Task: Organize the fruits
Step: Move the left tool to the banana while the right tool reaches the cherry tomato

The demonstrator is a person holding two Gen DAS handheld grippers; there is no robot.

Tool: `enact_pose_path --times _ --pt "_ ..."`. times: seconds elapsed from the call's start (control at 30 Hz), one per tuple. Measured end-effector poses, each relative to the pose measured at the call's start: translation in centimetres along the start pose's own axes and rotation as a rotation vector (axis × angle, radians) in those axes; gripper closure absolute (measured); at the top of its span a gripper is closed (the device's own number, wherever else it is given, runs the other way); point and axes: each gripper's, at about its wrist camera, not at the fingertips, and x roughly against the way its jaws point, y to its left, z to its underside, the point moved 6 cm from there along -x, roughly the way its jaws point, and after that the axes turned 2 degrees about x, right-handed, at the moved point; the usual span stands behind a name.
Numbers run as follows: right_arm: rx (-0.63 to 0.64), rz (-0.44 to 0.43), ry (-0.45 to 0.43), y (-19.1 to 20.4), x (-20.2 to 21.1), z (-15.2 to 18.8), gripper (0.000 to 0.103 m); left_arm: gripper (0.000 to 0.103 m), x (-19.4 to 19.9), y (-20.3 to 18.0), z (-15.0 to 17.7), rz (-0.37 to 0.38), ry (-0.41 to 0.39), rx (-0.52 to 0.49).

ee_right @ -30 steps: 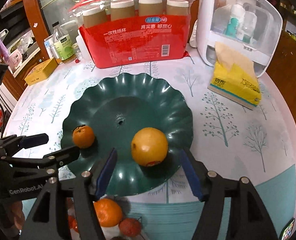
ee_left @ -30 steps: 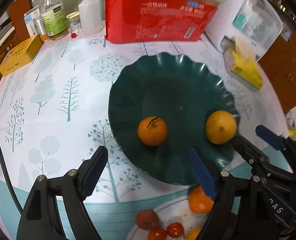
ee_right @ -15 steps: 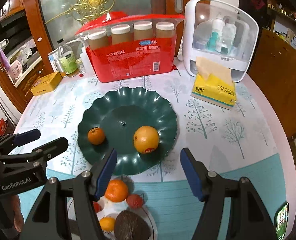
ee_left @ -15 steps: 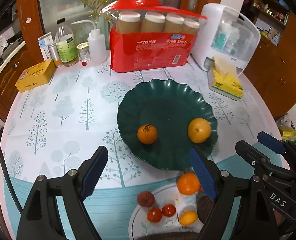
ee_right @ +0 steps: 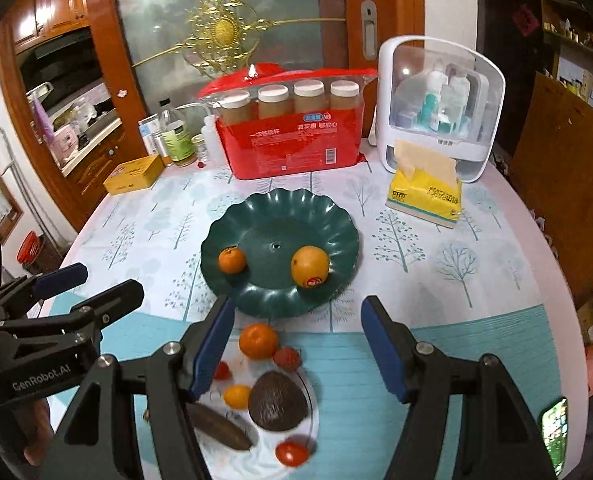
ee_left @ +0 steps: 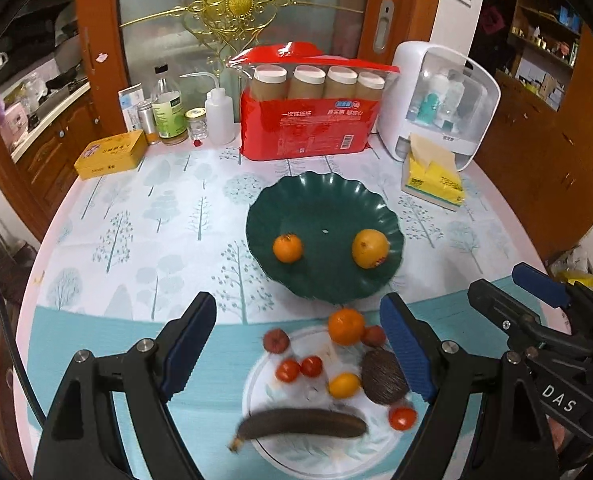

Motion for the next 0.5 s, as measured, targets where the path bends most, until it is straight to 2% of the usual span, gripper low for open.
enact_pose_path --times 0.27,0.33,0.5 --pt "0.043 -0.039 -0.035 -0.5 4.3 1.9 0.037 0.019 4.1 -1.7 3.0 -0.015 -0.01 0.041" --pt "0.047 -0.047 -0.037 -0.6 5.0 2.4 0.037 0.016 4.9 -2.0 3.4 -0.023 -0.023 0.04" --pt "0.056 -0.069 -0.029 -0.6 6.0 3.8 0.037 0.015 6.5 -2.3 4.7 -0.026 -0.037 0.047"
